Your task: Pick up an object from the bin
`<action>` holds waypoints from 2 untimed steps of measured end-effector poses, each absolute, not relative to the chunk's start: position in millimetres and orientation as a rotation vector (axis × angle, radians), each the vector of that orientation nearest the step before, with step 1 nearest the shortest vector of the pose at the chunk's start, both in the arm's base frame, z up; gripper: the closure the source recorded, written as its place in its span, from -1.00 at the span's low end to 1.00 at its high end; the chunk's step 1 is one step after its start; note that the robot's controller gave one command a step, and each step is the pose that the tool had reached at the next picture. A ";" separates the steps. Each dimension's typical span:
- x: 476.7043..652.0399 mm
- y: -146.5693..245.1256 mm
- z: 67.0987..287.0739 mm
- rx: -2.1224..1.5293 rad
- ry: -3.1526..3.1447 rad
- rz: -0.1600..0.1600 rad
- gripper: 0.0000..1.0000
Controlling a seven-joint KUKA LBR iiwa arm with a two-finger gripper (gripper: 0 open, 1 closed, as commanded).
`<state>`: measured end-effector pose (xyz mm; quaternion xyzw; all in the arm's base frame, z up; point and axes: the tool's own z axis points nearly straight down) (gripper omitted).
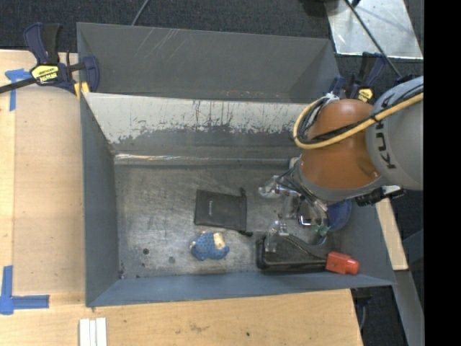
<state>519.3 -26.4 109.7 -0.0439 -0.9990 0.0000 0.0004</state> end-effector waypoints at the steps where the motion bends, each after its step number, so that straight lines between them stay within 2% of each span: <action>1: 524.5 10.2 133.1 0.078 -3.147 -0.001 -1.00; 2: 545.5 42.7 84.8 0.033 -3.143 -0.001 -1.00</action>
Offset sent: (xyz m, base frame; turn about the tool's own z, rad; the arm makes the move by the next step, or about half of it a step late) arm 0.0035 0.0357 0.0222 -0.1358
